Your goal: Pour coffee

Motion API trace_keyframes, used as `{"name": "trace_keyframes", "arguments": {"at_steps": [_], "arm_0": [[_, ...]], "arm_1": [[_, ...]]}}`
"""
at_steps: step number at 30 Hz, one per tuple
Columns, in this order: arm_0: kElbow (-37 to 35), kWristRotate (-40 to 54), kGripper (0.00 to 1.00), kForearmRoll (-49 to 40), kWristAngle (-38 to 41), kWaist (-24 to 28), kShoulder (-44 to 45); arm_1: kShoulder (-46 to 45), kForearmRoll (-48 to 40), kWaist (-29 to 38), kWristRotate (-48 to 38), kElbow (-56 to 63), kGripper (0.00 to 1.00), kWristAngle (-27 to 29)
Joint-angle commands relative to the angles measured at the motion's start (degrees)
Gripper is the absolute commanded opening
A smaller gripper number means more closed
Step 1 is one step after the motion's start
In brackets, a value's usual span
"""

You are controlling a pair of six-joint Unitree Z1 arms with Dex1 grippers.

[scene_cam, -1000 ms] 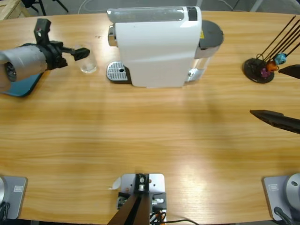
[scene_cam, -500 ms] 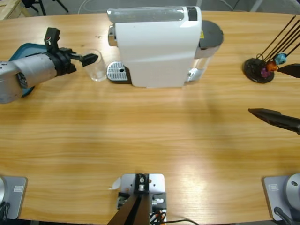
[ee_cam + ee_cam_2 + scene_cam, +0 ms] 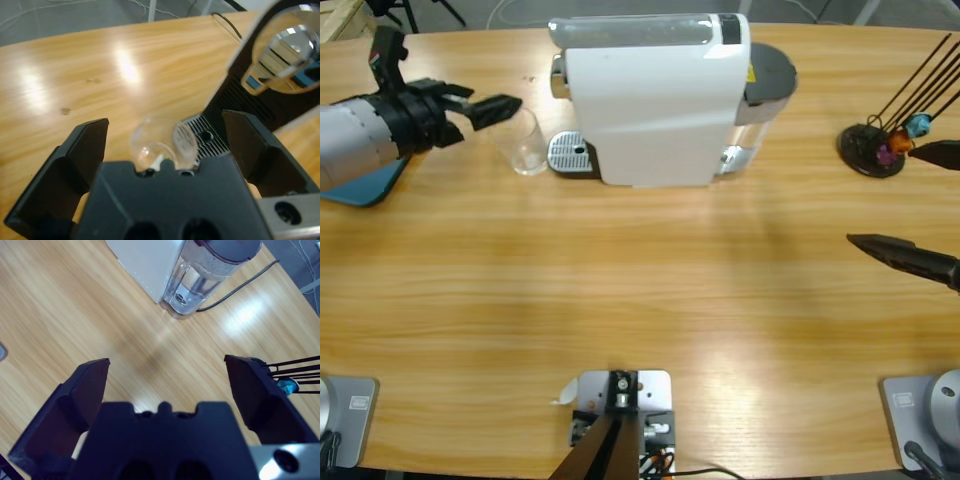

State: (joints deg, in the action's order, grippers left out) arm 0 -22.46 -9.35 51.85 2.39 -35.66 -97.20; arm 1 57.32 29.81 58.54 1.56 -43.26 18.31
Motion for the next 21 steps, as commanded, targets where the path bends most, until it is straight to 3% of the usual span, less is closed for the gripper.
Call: {"name": "trace_keyframes", "arguments": {"at_steps": [1, 21], "arm_0": [[0.03, 0.82, 0.996, -0.87, -0.65, -3.02, -5.65], [-2.26, 1.09, 0.996, -0.61, -6.21, -3.02, -11.84]], "arm_1": [[-0.99, -0.54, -0.44, 0.28, 1.77, 0.996, 0.41], [-1.07, -0.72, -0.44, 0.35, 1.95, 0.991, 0.59]]}}
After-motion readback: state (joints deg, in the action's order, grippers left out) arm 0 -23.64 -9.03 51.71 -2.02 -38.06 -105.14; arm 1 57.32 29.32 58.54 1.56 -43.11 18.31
